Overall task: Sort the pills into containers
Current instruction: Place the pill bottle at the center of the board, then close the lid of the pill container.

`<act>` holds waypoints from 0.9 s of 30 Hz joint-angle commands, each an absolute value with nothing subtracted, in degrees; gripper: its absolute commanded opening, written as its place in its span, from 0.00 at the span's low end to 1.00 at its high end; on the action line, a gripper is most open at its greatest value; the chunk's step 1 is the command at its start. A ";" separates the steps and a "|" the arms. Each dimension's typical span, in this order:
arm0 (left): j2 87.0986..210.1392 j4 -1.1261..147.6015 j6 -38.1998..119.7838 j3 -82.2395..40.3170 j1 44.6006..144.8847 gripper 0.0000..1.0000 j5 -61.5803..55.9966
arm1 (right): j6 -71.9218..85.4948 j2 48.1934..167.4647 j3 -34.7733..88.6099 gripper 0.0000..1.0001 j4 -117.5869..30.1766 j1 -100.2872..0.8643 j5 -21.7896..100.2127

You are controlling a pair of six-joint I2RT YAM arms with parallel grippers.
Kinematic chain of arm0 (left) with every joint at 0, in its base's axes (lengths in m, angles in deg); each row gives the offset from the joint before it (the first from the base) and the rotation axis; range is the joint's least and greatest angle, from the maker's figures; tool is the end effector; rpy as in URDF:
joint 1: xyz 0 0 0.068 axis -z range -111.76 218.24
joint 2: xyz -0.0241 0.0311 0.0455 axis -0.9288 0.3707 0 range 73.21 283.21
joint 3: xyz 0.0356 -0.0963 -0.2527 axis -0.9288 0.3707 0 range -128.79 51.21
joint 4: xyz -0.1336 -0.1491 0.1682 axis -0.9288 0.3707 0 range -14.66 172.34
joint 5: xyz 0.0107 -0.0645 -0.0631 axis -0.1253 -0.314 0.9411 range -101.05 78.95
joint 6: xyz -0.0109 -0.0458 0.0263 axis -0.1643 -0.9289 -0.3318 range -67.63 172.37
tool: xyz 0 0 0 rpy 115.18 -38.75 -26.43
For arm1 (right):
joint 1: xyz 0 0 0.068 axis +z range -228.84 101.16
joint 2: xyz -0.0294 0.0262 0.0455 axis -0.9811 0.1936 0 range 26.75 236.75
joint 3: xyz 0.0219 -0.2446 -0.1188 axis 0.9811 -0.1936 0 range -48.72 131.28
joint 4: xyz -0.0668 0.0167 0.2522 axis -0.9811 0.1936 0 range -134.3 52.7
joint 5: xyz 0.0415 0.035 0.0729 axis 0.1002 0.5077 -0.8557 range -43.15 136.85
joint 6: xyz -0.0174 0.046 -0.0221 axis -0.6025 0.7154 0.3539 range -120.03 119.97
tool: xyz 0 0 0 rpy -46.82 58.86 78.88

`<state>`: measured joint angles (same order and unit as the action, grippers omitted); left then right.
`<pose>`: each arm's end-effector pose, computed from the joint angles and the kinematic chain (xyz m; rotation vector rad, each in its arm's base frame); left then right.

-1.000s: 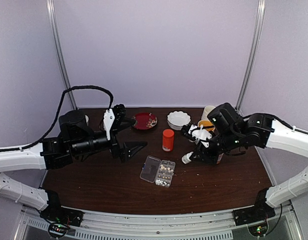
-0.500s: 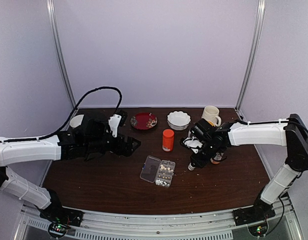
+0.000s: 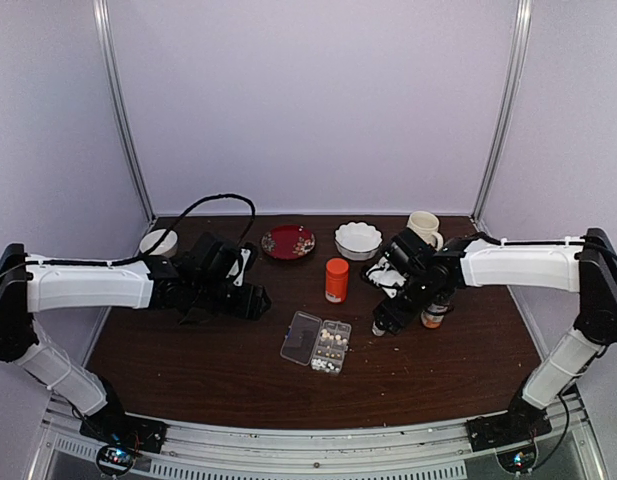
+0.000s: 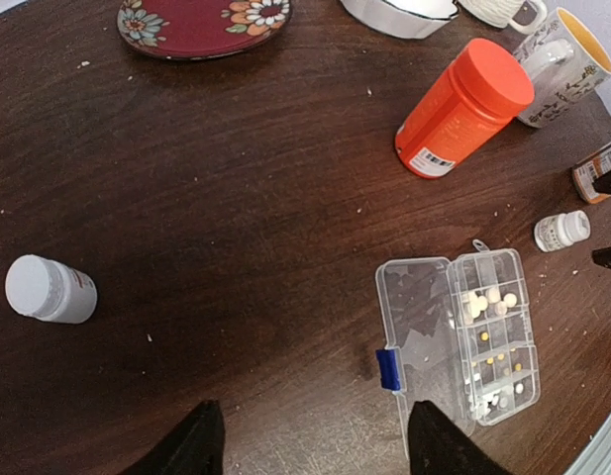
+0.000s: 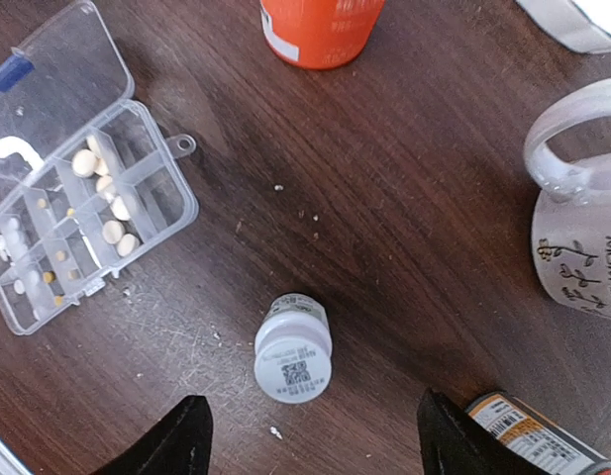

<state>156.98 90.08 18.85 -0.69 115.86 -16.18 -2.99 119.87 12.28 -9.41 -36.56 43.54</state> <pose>0.2088 -0.2240 0.2179 0.2578 2.4416 -0.5517 0.2328 0.2144 0.1968 -1.0807 2.5516 0.2651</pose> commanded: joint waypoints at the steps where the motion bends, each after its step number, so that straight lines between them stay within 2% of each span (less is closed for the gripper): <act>1: 157.90 89.17 17.14 -1.78 115.03 0.60 -14.63 | -1.89 113.63 11.33 0.74 -8.29 -36.77 44.22; 3: 158.84 89.24 16.99 -1.79 114.77 0.53 -13.62 | -0.64 111.04 9.92 0.71 -8.17 -36.61 44.41; 5: 160.25 89.39 16.84 -1.88 114.64 0.45 -12.93 | 2.21 108.15 8.09 0.62 -8.54 -35.86 44.29; 9: 162.68 89.78 16.53 -2.22 114.65 0.37 -12.54 | 10.00 102.36 4.10 0.32 -11.40 -30.96 42.62; 14: 166.15 90.11 16.88 -3.32 114.65 0.22 -11.08 | 23.64 100.74 -0.98 0.00 -22.30 -22.90 41.73; 18: 169.36 89.27 17.20 -4.16 114.62 0.04 -7.04 | 30.21 105.07 -2.35 0.00 -28.81 -20.57 42.51; 19: 169.83 89.19 17.21 -4.43 114.64 0.02 -6.48 | 31.32 106.83 -2.24 0.00 -29.09 -20.57 43.18; 27: 174.12 88.91 16.75 -4.53 114.63 0.00 -2.30 | 33.71 116.75 -1.81 0.00 -30.56 -20.65 45.60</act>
<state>172.69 90.15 17.08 -3.60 115.05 -5.62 30.47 114.38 -1.65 -27.77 -20.62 43.28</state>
